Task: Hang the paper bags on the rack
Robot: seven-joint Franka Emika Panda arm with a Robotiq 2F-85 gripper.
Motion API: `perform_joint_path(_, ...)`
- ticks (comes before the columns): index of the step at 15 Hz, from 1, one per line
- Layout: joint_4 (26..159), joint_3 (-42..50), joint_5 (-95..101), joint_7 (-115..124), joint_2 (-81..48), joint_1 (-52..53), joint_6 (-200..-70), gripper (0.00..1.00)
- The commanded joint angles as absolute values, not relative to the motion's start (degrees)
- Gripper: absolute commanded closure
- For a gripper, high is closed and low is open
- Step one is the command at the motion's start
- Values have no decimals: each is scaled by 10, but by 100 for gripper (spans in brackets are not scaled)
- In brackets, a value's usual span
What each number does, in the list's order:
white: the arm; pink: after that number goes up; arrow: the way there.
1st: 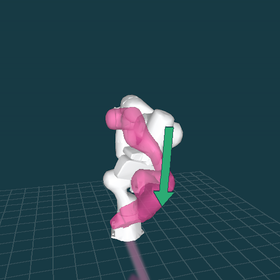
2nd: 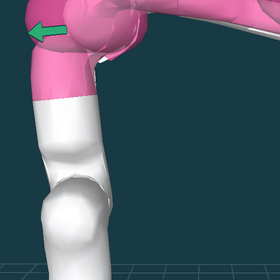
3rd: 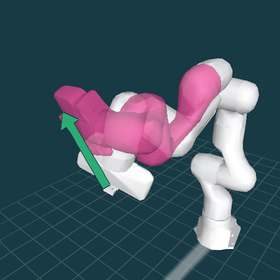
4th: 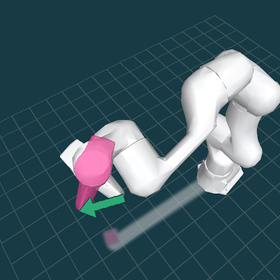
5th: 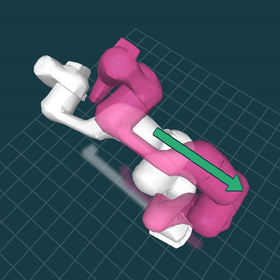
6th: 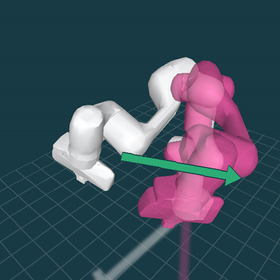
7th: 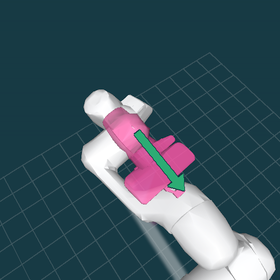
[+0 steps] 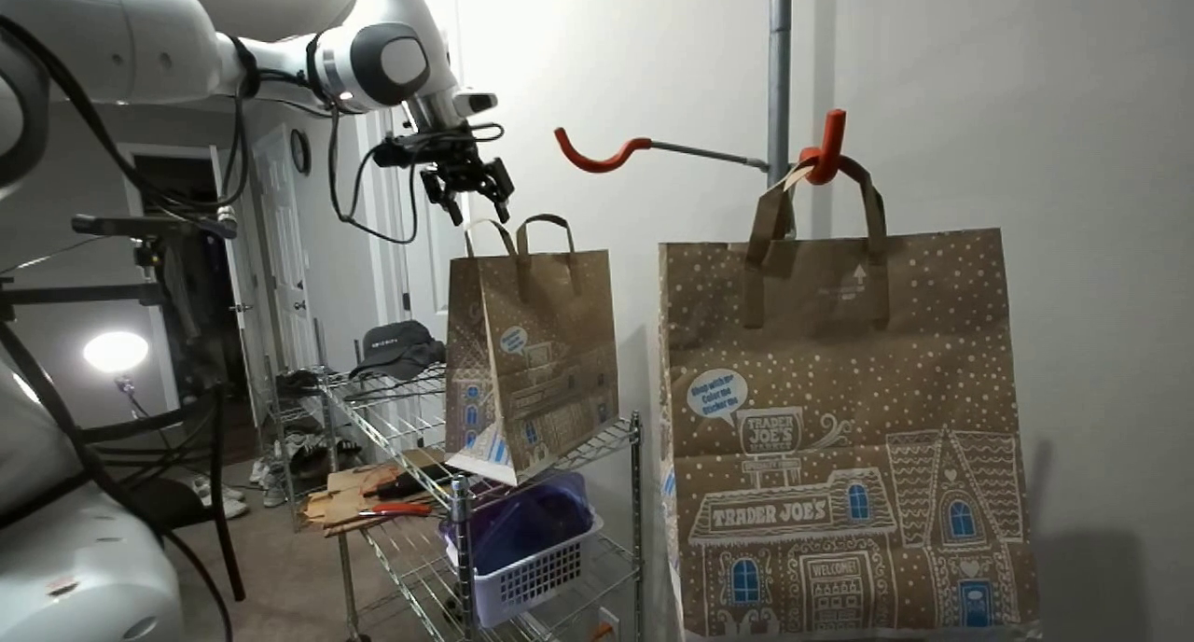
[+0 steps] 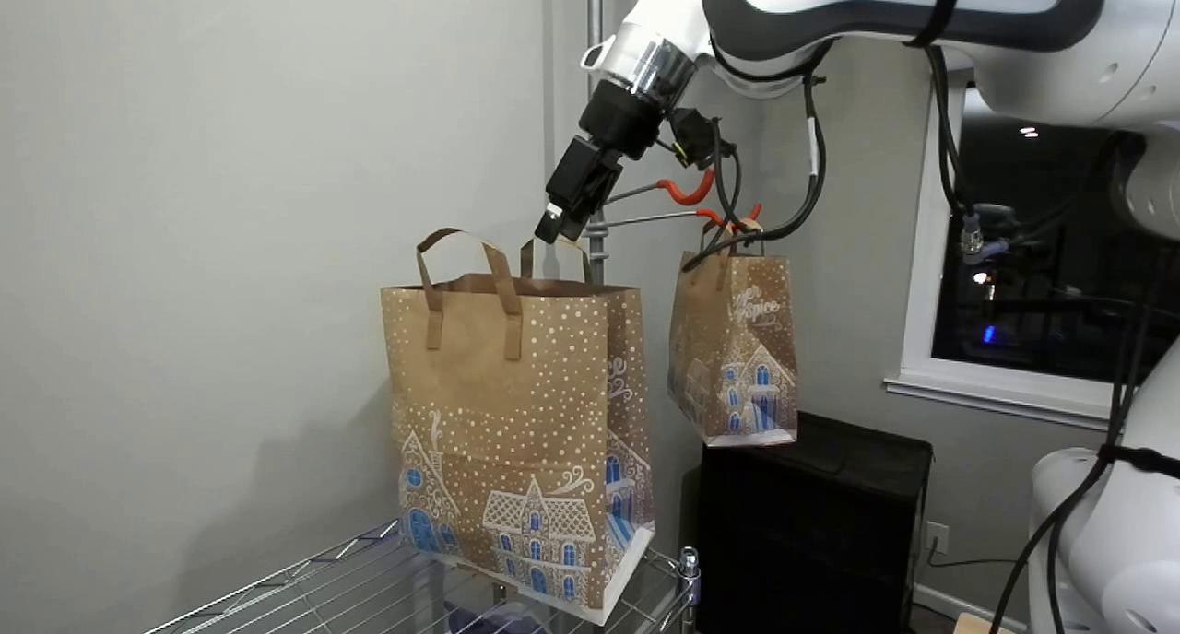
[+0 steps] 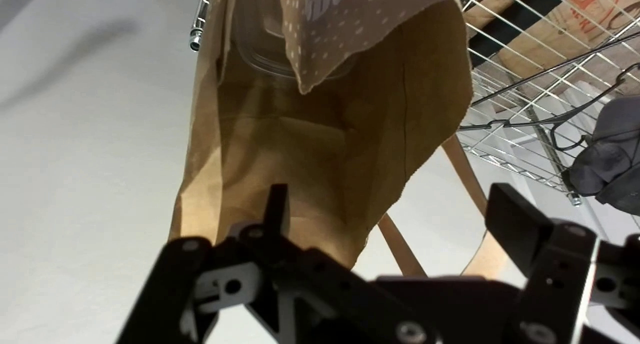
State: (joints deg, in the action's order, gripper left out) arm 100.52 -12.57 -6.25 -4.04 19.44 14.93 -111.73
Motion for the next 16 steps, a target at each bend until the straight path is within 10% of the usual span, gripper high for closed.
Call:
perform_joint_path(1, 1018, -144, 1, -1, 208, 125, -1119, 0)
perform_joint_path(16, 952, -220, 87, 84, 186, 138, -1065, 0)
